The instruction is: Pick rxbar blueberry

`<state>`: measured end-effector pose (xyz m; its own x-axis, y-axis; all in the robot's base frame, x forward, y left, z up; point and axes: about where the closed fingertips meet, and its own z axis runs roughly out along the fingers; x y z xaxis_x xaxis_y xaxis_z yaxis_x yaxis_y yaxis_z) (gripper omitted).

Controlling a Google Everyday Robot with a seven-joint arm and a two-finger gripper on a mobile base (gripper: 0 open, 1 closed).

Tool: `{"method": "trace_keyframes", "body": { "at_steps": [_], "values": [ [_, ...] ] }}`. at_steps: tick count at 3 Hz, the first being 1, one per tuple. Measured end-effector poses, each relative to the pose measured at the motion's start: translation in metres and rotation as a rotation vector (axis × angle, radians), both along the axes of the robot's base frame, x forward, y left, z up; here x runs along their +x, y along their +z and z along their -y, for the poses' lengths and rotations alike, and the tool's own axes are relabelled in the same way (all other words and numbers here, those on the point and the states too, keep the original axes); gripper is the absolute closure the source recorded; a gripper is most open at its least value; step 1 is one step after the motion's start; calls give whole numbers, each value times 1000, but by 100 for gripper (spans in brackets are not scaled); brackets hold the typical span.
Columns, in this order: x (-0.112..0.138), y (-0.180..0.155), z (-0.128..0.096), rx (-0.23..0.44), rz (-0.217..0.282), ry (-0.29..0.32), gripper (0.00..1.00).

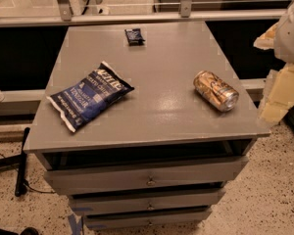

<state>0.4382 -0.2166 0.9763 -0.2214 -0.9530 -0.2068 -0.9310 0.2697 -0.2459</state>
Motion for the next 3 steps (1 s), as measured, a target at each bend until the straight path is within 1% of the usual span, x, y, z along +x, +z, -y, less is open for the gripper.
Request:
{"method": "trace_keyframes", "body": {
  "at_steps": [1,2,3],
  "values": [
    [1,1,-1,4,8,-1,0],
    [39,-6,-17,70,47,-13,0],
    [108,-14,-45,201,90,-75,0]
  ]
}}
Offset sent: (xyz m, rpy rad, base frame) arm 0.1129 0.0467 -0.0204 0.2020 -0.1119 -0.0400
